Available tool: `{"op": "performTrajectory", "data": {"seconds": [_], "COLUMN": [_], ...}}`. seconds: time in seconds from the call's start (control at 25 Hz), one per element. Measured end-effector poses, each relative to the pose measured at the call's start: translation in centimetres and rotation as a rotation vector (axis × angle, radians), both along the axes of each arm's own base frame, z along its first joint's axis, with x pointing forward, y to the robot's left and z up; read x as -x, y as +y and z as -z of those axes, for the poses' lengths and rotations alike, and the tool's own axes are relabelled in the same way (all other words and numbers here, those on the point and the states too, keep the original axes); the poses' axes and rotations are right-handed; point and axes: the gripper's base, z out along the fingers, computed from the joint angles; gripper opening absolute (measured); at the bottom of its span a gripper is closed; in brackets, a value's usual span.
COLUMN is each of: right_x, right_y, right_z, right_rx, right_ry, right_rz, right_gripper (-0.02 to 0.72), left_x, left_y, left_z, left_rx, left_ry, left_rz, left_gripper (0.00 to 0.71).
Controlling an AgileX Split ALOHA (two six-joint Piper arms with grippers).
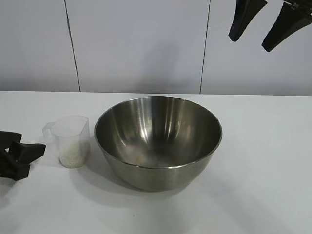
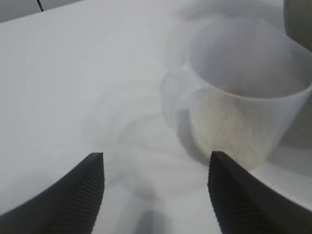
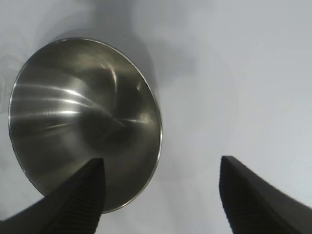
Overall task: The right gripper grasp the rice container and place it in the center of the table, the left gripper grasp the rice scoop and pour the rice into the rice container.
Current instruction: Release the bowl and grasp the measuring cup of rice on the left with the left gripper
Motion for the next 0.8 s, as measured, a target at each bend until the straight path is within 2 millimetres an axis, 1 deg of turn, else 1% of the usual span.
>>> {"op": "performTrajectory", "data": {"seconds": [0.24, 0.64, 0.8], "right_x": [0.0, 0.0, -0.1], "right_y": [0.0, 0.0, 0.0], "right_z": [0.0, 0.0, 0.0], "right_rx": [0.0, 0.0, -0.001], "right_ry": [-0.001, -0.004, -0.009], "right_rz": [0.0, 0.001, 0.003], "right_gripper": [0.463, 0.463, 0.463], "left_x": [0.1, -2.4, -3.0], "left_y": [0.0, -0.1, -0.2], "left_z": [1.9, 1.1, 0.9], "left_rx": [0.02, 0.075, 0.097], "left_ry": [0.075, 0.015, 0.004], "left_rz": [-0.012, -0.034, -0.042], "left_gripper": [0.449, 0.449, 0.449]}}
